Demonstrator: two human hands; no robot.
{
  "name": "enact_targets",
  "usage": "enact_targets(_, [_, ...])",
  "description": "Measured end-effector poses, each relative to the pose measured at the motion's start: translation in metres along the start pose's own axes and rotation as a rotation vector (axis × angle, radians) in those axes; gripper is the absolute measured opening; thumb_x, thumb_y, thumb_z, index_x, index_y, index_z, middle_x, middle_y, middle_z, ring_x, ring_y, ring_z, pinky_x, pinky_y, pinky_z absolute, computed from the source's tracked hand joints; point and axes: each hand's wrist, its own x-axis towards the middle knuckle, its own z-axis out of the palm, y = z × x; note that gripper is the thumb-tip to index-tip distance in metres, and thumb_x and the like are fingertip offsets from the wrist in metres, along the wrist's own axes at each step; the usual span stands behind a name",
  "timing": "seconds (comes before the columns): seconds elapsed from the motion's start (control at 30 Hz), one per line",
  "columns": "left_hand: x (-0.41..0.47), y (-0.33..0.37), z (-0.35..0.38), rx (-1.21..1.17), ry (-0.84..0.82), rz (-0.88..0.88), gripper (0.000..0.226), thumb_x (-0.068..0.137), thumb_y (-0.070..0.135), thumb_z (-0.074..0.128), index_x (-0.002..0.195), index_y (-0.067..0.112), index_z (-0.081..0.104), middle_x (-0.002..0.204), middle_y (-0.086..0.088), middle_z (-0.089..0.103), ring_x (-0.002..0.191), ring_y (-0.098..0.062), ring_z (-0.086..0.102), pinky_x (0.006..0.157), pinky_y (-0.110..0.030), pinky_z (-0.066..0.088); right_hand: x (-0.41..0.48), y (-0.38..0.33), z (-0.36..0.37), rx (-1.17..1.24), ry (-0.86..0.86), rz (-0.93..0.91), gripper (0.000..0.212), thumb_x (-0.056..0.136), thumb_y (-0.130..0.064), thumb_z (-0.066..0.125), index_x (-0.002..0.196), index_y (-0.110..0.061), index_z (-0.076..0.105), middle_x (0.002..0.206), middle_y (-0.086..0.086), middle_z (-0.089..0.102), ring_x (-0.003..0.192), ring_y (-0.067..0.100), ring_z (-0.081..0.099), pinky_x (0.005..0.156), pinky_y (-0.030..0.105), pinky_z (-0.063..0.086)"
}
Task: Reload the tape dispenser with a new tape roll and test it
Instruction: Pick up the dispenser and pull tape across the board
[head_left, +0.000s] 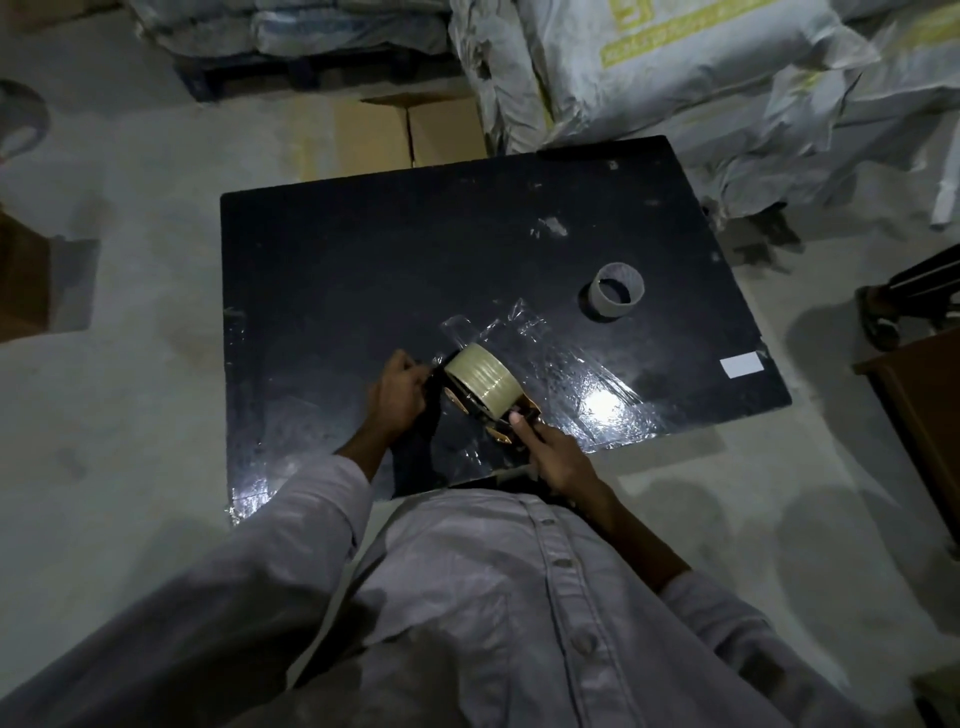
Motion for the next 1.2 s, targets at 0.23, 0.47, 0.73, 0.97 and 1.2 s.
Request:
enact_targets(0.23, [-0.026,-0.004,0.013,0.218,-0.128,-0.07,0.077,0.094,0.014,0.069,0.16,0.047,0.05,0.162,-0.013,0.035,0.124,-0.045,0.065,0.091,-0.054,0.062,0.004,0.003,-0.002,-0.042,-0.008,0.0,0.091,0.088,-0.106,0.042,0.107,-0.028,0.085,0.112,-0.001,0.084,0.108,0.022,0.076,0.11,0.045,0.056])
enact_targets(0.47, [-0.029,0.005,0.015,0.28,-0.143,-0.144,0.081,0.096,0.026,0.067,0.165,0.053,0.033,0.17,-0.012,0.02,0.141,-0.046,0.051,0.098,-0.059,0.059,0.007,0.006,0.0,-0.053,0.006,-0.019,0.063,0.09,-0.104,0.043,0.07,-0.052,0.073,0.088,-0.01,0.074,0.094,0.019,0.07,0.095,0.039,0.051])
enact_targets(0.73, [-0.033,0.013,0.019,0.345,-0.165,-0.176,0.083,0.101,0.046,0.068,0.171,0.047,0.023,0.166,-0.017,0.022,0.142,-0.047,0.044,0.098,-0.062,0.055,0.002,0.007,0.0,-0.053,0.016,-0.045,0.06,0.09,-0.104,0.043,0.07,-0.055,0.071,0.088,-0.01,0.072,0.09,0.018,0.067,0.092,0.041,0.05])
enact_targets(0.97, [-0.031,0.013,0.016,0.349,-0.188,-0.2,0.08,0.103,0.047,0.063,0.17,0.049,0.021,0.167,-0.017,0.022,0.145,-0.047,0.044,0.102,-0.063,0.053,0.004,0.008,-0.003,-0.061,0.023,-0.059,0.067,0.09,-0.103,0.046,0.074,-0.044,0.073,0.082,-0.014,0.072,0.086,0.015,0.069,0.091,0.041,0.052])
enact_targets(1.2, [-0.028,0.017,0.015,0.321,-0.205,-0.224,0.081,0.105,0.052,0.06,0.171,0.055,0.014,0.175,-0.017,0.015,0.153,-0.047,0.036,0.109,-0.065,0.05,-0.002,0.009,-0.008,-0.099,0.01,-0.06,0.076,0.092,-0.103,0.043,0.088,-0.035,0.077,0.095,-0.007,0.079,0.094,0.016,0.073,0.091,0.04,0.053])
